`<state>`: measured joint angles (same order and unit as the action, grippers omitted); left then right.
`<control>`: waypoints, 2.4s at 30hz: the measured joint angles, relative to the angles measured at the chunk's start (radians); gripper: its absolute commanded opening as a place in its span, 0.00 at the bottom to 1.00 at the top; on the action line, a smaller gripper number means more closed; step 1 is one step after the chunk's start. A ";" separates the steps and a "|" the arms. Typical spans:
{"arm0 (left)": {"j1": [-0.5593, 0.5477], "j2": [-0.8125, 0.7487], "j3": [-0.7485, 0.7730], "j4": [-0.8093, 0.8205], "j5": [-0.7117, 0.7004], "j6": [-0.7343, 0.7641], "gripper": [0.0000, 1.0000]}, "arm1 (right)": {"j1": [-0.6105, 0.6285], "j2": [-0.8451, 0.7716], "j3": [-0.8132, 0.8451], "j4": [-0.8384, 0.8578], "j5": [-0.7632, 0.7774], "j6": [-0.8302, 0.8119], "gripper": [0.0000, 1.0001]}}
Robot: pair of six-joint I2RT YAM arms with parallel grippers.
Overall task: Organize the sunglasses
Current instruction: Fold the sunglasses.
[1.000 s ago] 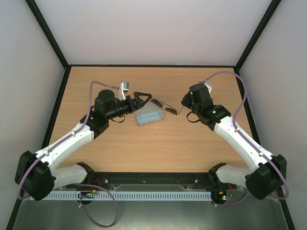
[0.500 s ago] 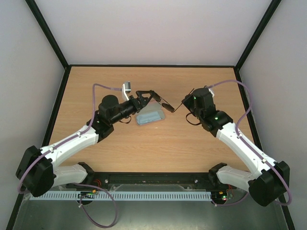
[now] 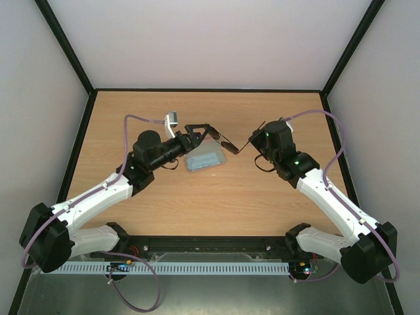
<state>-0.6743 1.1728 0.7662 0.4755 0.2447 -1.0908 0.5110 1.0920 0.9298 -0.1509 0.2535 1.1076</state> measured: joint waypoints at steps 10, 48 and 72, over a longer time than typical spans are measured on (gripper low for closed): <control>0.000 -0.028 0.089 -0.161 -0.014 0.108 0.99 | 0.000 -0.027 0.007 -0.015 -0.004 -0.016 0.01; -0.067 0.034 0.018 0.000 -0.054 0.036 0.99 | 0.000 -0.050 -0.025 0.019 -0.121 0.056 0.02; -0.068 0.090 0.018 0.007 -0.096 0.004 0.84 | 0.013 -0.029 -0.039 0.022 -0.111 0.041 0.01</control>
<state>-0.7418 1.2629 0.7845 0.4824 0.1490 -1.0870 0.5243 1.0626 0.8906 -0.1291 0.1429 1.1484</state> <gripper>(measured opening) 0.913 0.014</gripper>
